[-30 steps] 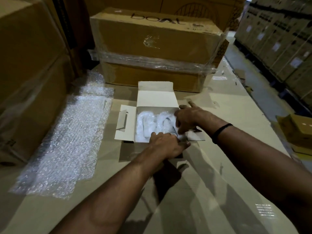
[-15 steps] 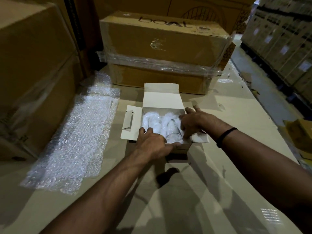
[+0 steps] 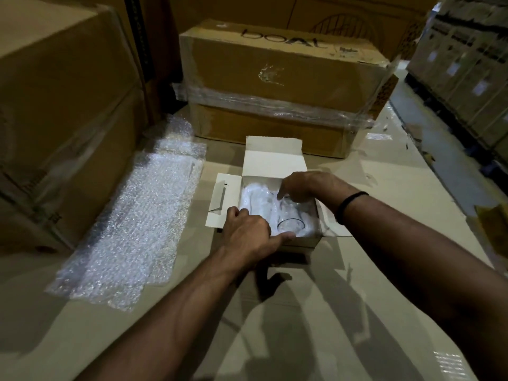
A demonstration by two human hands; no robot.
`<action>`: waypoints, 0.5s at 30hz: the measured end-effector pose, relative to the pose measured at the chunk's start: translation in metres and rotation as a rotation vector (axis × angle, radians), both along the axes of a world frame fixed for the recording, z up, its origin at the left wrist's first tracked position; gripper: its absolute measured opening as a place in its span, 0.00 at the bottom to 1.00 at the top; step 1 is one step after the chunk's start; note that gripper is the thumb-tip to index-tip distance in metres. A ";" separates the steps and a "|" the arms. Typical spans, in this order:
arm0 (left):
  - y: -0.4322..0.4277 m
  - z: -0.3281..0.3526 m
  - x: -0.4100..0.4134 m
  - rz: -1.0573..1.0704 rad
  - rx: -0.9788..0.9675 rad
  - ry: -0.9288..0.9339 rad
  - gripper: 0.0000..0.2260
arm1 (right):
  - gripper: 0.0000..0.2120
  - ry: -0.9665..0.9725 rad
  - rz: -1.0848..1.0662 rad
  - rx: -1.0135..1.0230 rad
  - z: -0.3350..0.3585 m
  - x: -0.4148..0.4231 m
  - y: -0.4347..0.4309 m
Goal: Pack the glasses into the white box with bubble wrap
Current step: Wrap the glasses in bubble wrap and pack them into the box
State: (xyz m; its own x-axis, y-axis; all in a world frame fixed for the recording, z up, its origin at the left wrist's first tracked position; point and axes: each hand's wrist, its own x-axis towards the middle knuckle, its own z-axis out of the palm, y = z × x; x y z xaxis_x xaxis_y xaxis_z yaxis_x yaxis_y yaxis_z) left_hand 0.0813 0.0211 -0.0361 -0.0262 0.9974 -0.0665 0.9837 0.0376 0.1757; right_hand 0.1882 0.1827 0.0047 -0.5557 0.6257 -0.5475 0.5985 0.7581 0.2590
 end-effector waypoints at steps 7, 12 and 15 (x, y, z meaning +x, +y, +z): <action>-0.001 0.012 0.004 -0.011 -0.045 0.019 0.39 | 0.21 0.053 -0.072 0.004 0.014 -0.011 -0.006; -0.020 0.021 -0.014 0.002 0.022 0.180 0.39 | 0.17 -0.026 -0.112 -0.048 0.010 -0.015 -0.006; -0.023 0.023 -0.017 0.015 -0.056 0.199 0.44 | 0.20 0.146 -0.082 0.028 0.022 -0.027 -0.001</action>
State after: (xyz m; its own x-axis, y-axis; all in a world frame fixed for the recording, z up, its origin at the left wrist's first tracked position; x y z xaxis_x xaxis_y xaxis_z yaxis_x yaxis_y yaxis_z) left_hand 0.0642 -0.0016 -0.0129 -0.0590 0.9918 -0.1138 0.9981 0.0565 -0.0252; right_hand 0.1610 0.1819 0.0264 -0.5745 0.6863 -0.4460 0.6909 0.6988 0.1854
